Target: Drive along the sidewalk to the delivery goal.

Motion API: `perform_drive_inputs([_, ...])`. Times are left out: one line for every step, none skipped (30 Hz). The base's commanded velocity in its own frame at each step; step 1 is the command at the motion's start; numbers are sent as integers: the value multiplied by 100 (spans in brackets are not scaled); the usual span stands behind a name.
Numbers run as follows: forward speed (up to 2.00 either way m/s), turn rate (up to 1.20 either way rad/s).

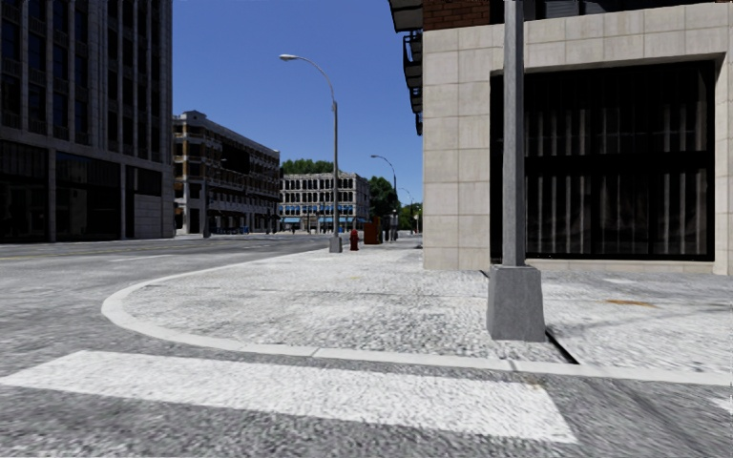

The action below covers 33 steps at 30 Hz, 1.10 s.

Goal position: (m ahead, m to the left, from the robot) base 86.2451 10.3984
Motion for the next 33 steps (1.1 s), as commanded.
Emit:
perform_drive_inputs([189,0])
perform_drive_inputs([189,0])
perform_drive_inputs([189,0])
perform_drive_inputs([189,0])
perform_drive_inputs([189,0])
perform_drive_inputs([189,0])
perform_drive_inputs([189,0])
perform_drive_inputs([189,0])
perform_drive_inputs([189,0])
perform_drive_inputs([189,0])
perform_drive_inputs([189,0])
perform_drive_inputs([189,0])
perform_drive_inputs([189,0])
perform_drive_inputs([189,0])
perform_drive_inputs([189,0])
perform_drive_inputs([189,0])
perform_drive_inputs([189,0])
perform_drive_inputs([189,0])
perform_drive_inputs([189,0])
perform_drive_inputs([189,0])
perform_drive_inputs([189,0])
perform_drive_inputs([189,0])
perform_drive_inputs([189,0])
perform_drive_inputs([189,0])
perform_drive_inputs([189,0])
perform_drive_inputs([189,0])
perform_drive_inputs([189,0])
perform_drive_inputs([189,0])
perform_drive_inputs([189,0])
perform_drive_inputs([189,0])
perform_drive_inputs([189,0])
perform_drive_inputs([189,0])
perform_drive_inputs([189,0])
